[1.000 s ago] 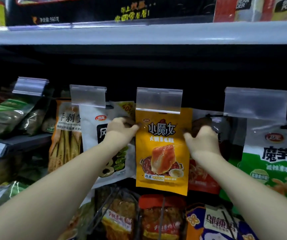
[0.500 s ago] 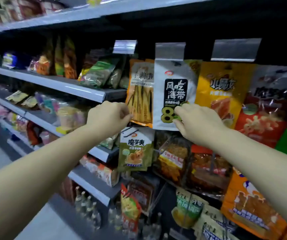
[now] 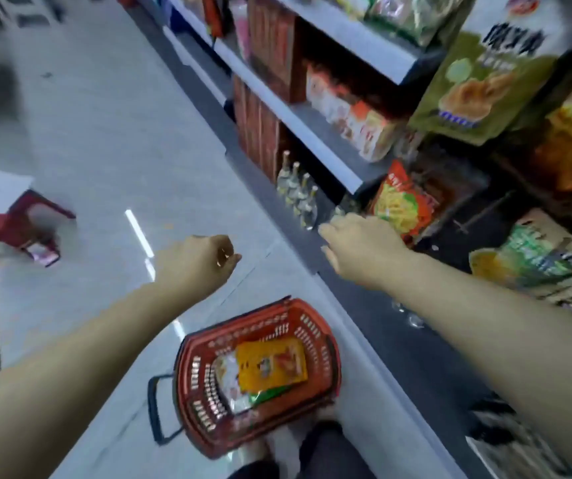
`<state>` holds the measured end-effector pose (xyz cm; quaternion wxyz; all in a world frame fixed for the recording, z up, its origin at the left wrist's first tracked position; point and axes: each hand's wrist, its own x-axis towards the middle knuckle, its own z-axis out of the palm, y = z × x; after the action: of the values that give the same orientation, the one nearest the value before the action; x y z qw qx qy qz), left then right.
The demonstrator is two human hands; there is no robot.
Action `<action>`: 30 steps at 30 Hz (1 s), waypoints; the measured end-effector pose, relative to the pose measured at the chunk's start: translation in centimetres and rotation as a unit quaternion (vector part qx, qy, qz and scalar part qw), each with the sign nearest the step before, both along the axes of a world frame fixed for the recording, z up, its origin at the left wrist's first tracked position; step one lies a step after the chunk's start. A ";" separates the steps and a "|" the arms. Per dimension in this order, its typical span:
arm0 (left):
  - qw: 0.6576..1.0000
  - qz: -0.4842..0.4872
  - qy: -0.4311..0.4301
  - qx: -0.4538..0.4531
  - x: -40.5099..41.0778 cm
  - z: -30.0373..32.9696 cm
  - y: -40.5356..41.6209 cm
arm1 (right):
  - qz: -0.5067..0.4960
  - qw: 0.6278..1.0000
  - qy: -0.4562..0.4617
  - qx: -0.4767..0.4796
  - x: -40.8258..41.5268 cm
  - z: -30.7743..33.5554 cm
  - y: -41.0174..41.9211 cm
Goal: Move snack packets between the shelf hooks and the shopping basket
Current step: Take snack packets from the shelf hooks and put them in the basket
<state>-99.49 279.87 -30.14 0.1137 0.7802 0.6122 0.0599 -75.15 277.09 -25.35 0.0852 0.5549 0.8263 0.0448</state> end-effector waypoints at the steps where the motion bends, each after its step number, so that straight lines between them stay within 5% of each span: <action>1: 0.999 0.016 0.009 -0.035 -1.0 -3.1 -1.2 | 0.017 0.999 -0.009 -0.040 -0.8 -3.4 0.1; 10: 0.925 0.166 0.002 -0.343 -3.4 -33.4 -12.6 | 0.119 0.948 -0.078 -0.285 -2.9 -34.5 -1.8; 16: 0.844 0.320 -0.078 -0.424 0.3 -52.5 -15.2 | 0.149 0.915 -0.122 -0.354 -2.9 -54.1 0.2; 18: 0.784 0.414 -0.126 -0.445 1.5 -58.1 -14.9 | 0.145 0.913 -0.119 -0.362 -3.4 -59.8 1.5; 22: 0.555 0.614 -0.302 -0.474 2.4 -67.1 -13.7 | 0.124 0.921 -0.055 -0.366 -5.7 -69.5 3.2; 24: 0.468 0.651 -0.371 -0.467 2.4 -69.8 -13.5 | 0.124 0.915 -0.016 -0.383 -7.2 -72.7 3.0; 30: 0.407 0.715 -0.383 -0.420 2.4 -70.8 -14.4 | 0.077 0.925 0.070 -0.365 -9.1 -75.2 1.3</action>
<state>-97.06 265.46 -100.93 0.5657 -0.1914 0.7886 0.1468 -84.27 278.37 -100.59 0.2199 0.4221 0.8294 -0.2925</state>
